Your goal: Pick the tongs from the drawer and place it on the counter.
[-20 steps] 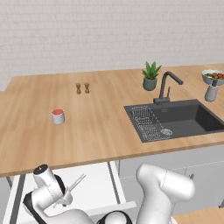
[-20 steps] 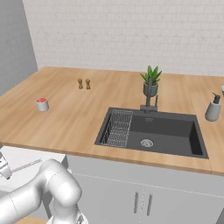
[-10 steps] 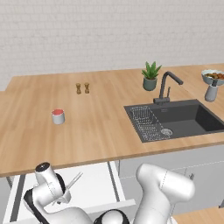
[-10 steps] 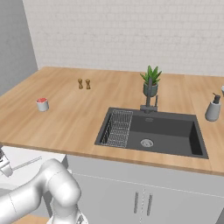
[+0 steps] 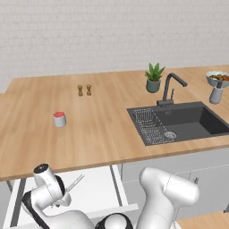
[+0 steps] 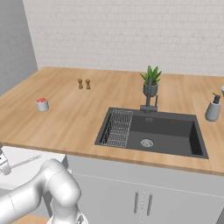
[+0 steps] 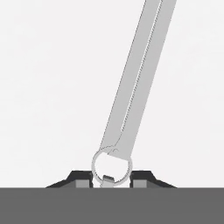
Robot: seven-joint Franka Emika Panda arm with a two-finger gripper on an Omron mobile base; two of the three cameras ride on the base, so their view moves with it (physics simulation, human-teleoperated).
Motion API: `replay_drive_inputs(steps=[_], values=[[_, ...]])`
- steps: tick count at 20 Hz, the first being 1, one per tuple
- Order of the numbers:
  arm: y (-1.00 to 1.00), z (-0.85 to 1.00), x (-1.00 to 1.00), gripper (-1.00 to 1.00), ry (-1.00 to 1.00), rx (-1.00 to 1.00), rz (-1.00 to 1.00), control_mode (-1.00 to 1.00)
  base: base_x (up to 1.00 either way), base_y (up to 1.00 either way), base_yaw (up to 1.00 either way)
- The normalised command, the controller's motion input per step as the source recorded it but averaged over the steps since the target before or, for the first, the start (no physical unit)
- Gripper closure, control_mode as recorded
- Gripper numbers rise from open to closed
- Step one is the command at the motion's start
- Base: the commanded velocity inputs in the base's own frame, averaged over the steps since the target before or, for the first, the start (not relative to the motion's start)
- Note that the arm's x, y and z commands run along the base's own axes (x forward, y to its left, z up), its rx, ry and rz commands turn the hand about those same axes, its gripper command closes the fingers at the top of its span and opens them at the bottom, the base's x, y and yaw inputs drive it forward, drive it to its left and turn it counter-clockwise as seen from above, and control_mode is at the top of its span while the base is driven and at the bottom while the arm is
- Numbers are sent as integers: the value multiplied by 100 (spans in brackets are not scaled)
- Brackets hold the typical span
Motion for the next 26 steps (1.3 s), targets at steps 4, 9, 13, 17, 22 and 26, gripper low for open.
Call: replay_drive_inputs(steps=[4, 9, 13, 17, 22, 26], values=[[11, 64, -33, 100, 9, 0, -9, -100, 0, 0, 0], [1, 52, -68, 100, 4, 0, -3, -100, 0, 0, 0], [0, 72, -43, 100, 12, 0, 0, -100, 0, 0, 0], [0, 99, -37, 100, 14, 14, 0, -100, 0, 0, 0], [-1, 100, -38, 100, 20, 14, -2, -100, 0, 0, 0], [2, 100, -83, 100, 7, 5, -6, -100, 0, 0, 0]])
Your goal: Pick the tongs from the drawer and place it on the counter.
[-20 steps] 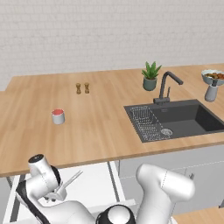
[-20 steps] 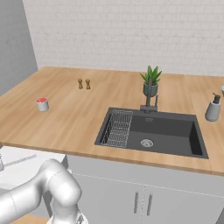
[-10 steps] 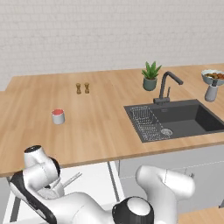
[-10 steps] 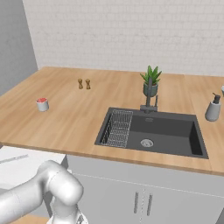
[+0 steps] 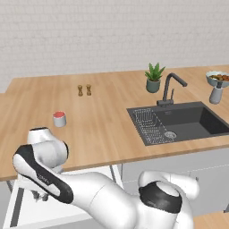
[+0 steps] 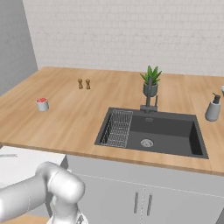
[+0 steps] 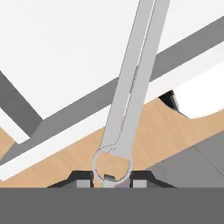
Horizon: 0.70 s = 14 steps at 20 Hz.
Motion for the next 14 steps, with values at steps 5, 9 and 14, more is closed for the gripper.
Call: replay_drive_inputs(steps=[5, 9, 14], values=[[3, 99, -63, 100, -16, -18, -3, -100, 0, 0, 0], [-1, 86, -20, 100, -29, -41, 0, -100, 0, 0, 0], [-40, 51, 16, 100, -22, -39, 0, -100, 0, 0, 0]])
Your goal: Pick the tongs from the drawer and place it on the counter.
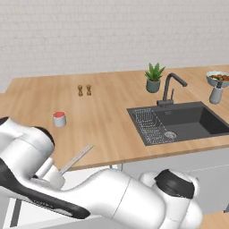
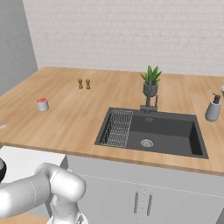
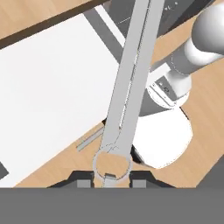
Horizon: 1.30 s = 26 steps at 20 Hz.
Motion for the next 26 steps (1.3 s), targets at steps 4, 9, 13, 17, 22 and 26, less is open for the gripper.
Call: replay_drive_inputs(steps=[4, 9, 13, 17, 22, 26], values=[[-96, 0, 96, 100, -14, -22, 0, -100, 0, 0, 0], [-100, -5, 100, 100, -21, -3, 0, -100, 0, 0, 0], [-100, -19, 100, 100, -25, 7, 0, -100, 0, 0, 0], [-100, -3, 100, 100, -5, 24, 7, -100, 0, 0, 0], [-41, -16, 100, 100, 1, 26, 11, -100, 0, 0, 0], [-2, -53, 96, 100, -5, 22, 28, -100, 0, 0, 0]])
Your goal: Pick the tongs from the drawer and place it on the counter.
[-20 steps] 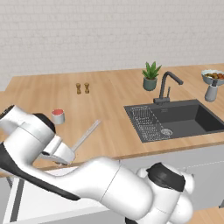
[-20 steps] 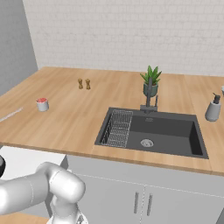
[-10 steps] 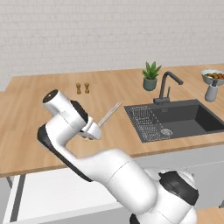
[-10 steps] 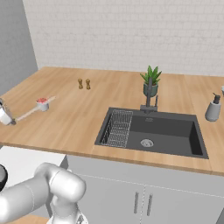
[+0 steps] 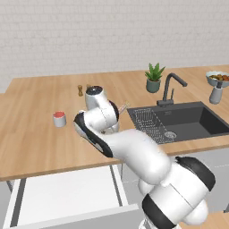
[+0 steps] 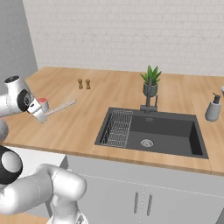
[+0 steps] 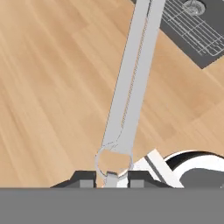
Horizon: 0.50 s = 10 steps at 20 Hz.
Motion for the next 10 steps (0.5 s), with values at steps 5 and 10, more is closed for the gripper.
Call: replay_drive_inputs(steps=[5, 10], values=[[-2, -86, 93, 100, 1, 8, 27, -100, 0, 0, 0], [0, -65, 43, 100, 6, 8, 11, -100, 0, 0, 0]])
